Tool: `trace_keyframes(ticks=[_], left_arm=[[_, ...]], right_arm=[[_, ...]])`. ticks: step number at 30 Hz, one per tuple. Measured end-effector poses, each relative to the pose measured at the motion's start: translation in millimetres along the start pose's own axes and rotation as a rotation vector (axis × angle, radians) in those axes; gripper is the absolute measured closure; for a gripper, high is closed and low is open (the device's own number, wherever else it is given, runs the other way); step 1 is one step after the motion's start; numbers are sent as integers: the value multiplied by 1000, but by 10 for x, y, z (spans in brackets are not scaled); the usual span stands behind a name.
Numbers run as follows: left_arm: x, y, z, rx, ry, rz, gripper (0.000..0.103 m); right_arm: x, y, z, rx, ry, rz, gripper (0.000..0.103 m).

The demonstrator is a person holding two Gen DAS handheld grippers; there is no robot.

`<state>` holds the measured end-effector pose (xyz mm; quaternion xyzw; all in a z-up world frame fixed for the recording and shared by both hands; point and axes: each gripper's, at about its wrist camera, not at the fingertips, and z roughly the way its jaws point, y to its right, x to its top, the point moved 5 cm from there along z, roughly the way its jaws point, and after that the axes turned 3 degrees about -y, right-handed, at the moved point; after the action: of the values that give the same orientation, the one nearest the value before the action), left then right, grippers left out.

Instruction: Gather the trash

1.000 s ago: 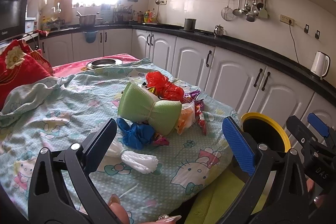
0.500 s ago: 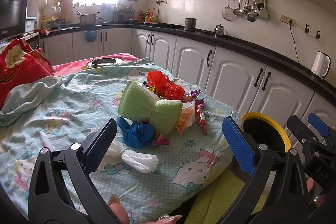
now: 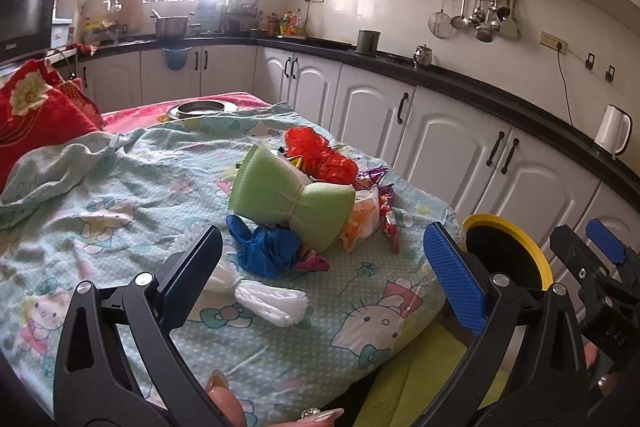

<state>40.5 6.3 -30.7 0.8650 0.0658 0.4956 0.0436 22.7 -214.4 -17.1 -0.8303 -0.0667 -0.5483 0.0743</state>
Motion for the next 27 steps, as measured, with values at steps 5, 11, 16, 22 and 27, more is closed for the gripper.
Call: trace_keyframes(ticks=[5,11,16,22,27], left_arm=[[-5,-183,56,19,-14,-42,10],[-15,-445,128,66,-30,-94,10],[-34,-691,172,110,-45,-130,10],[-52,-1008,213,164,-60,-172,10],[-64,-1250,274,210,-83,-201,10]], right_arm=[[-10,-180,64,76,-29,-61,6],[-31,-514,143,185,-60,-165,6],[-43,-736,243,260,-86,-210,6],[4,-938,451,304,-118,-231,6],[94,-1101,687,331,-122,-247,7]])
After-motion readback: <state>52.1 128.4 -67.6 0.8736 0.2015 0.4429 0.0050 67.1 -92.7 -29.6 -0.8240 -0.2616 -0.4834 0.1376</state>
